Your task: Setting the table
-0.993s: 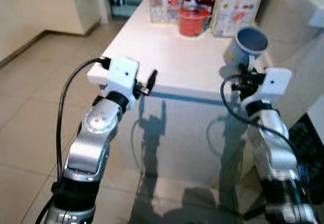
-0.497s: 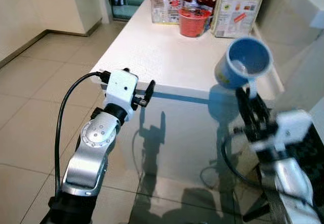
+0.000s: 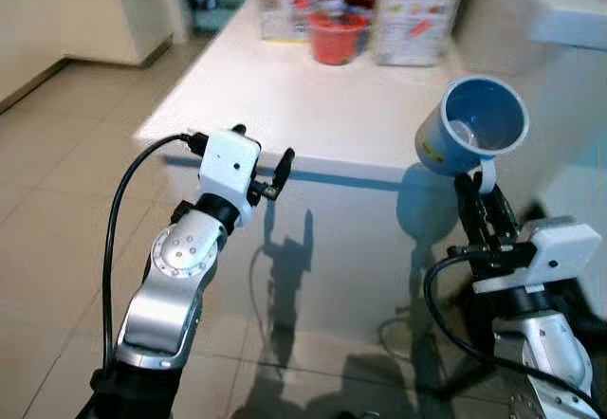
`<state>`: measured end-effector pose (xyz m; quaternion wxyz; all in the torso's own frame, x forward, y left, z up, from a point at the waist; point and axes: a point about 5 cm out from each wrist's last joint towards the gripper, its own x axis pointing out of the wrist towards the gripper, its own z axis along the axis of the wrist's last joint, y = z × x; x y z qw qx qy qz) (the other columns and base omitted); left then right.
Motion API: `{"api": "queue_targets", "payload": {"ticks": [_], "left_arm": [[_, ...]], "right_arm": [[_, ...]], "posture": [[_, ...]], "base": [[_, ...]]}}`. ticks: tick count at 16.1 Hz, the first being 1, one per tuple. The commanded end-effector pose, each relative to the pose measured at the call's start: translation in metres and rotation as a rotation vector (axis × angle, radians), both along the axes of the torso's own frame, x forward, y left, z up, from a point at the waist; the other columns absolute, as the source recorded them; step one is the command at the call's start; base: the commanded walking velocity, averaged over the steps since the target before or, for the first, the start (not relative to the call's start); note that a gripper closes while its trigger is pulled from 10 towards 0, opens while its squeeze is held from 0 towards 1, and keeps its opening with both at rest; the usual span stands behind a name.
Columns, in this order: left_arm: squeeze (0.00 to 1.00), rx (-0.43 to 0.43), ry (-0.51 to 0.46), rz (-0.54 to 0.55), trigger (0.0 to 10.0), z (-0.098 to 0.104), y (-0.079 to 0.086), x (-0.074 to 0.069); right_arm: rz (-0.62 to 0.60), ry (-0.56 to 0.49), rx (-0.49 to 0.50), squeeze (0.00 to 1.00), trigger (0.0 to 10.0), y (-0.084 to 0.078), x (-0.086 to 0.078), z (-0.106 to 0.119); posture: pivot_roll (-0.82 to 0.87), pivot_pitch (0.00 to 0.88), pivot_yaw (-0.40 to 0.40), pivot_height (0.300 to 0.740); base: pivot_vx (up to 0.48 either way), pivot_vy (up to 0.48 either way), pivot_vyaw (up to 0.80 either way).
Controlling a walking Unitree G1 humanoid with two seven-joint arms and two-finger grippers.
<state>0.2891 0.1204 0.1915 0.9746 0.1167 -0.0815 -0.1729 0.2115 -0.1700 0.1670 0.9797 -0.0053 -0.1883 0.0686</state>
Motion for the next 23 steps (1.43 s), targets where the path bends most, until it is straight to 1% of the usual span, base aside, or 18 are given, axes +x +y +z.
{"api": "queue_targets", "payload": {"ticks": [1, 2, 4, 6, 7, 8, 10, 12, 13, 15, 16, 17, 18, 19, 21, 23], "left_arm": [[0.00, 0.005, -0.016, -0.025, 10.0, 0.003, -0.004, -0.002], [0.00, 0.005, -0.016, -0.025, 10.0, 0.003, -0.004, -0.001], [0.00, -0.009, -0.023, -0.002, 10.0, 0.005, -0.002, 0.002], [0.00, -0.016, -0.026, 0.046, 10.0, 0.007, 0.001, 0.007], [0.00, -0.015, -0.029, 0.077, 10.0, 0.008, 0.004, 0.010], [0.00, -0.019, -0.029, 0.096, 10.0, 0.008, 0.005, 0.012], [0.00, -0.027, -0.031, 0.111, 10.0, 0.009, 0.006, 0.014], [0.00, -0.026, -0.036, 0.120, 10.0, 0.011, 0.006, 0.016], [0.00, -0.023, -0.040, 0.133, 10.0, 0.012, 0.006, 0.018], [0.00, -0.014, -0.042, 0.175, 10.0, 0.011, 0.005, 0.025], [0.00, -0.015, -0.041, 0.182, 10.0, 0.011, 0.004, 0.026], [0.00, -0.009, -0.044, 0.190, 10.0, 0.011, 0.004, 0.028], [0.00, 0.015, -0.057, 0.194, 10.0, 0.013, 0.004, 0.029], [0.00, 0.021, -0.061, 0.195, 10.0, 0.014, 0.003, 0.030], [0.00, 0.018, -0.064, 0.198, 10.0, 0.015, 0.003, 0.031], [0.00, 0.020, -0.068, 0.200, 10.0, 0.016, 0.001, 0.032]], "right_arm": [[-0.023, -0.028, 0.014, 0.00, 10.0, -0.005, -0.002, 0.005], [-0.029, -0.026, 0.015, 0.00, 10.0, -0.005, -0.001, 0.005], [-0.080, -0.014, 0.033, 0.00, 10.0, -0.012, 0.003, 0.005], [-0.130, 0.031, 0.065, 0.00, 10.0, -0.018, 0.009, 0.003], [-0.153, 0.051, 0.055, 0.00, 10.0, -0.019, 0.012, 0.002], [-0.164, 0.047, 0.043, 0.00, 10.0, -0.019, 0.014, 0.003], [-0.163, 0.043, 0.044, 0.00, 10.0, -0.019, 0.018, 0.006], [-0.174, 0.079, 0.057, 0.00, 10.0, -0.020, 0.023, 0.005], [-0.197, 0.120, 0.058, 0.00, 10.0, -0.021, 0.028, 0.002], [-0.248, 0.203, -0.022, 0.00, 10.0, -0.024, 0.044, -0.001], [-0.262, 0.203, -0.031, 0.00, 10.0, -0.025, 0.047, 0.001], [-0.273, 0.182, -0.019, 0.00, 10.0, -0.026, 0.053, 0.010], [-0.261, 0.154, -0.015, 0.00, 10.0, -0.023, 0.059, 0.020], [-0.250, 0.145, -0.018, 0.00, 10.0, -0.021, 0.062, 0.023], [-0.249, 0.159, -0.046, 0.00, 10.0, -0.017, 0.063, 0.022], [-0.285, 0.190, -0.033, 0.00, 10.0, -0.018, 0.061, 0.016]], "posture": [[-0.01, 0.000, -0.008, 0.740], [-0.01, 0.000, -0.008, 0.740], [-0.01, 0.000, -0.008, 0.740], [-0.01, 0.000, -0.009, 0.740], [-0.01, 0.000, -0.007, 0.740], [-0.01, 0.000, -0.007, 0.740], [-0.01, 0.000, -0.005, 0.740], [-0.01, 0.000, -0.007, 0.740], [-0.01, 0.000, -0.006, 0.740], [-0.01, 0.000, -0.002, 0.740], [-0.01, 0.000, -0.002, 0.740], [-0.01, 0.000, -0.001, 0.740], [-0.01, 0.000, -0.004, 0.740], [-0.01, 0.000, -0.005, 0.740], [-0.01, 0.000, -0.004, 0.740], [-0.01, 0.000, 0.001, 0.740]], "base": [[0.000, -0.315, 0.00], [0.000, -0.315, 0.00], [-0.120, -0.315, 0.00], [0.000, -0.322, 0.00], [0.000, -0.322, 0.00], [0.000, -0.319, 0.00], [0.000, -0.319, 0.00], [0.000, -0.321, 0.00], [0.000, -0.315, 0.00], [0.000, -0.313, 0.00], [0.000, -0.311, 0.00], [0.000, -0.311, 0.00], [0.000, -0.311, 0.00], [0.000, -0.315, 0.00], [0.000, -0.326, 0.00], [0.000, -0.364, 0.00]]}}
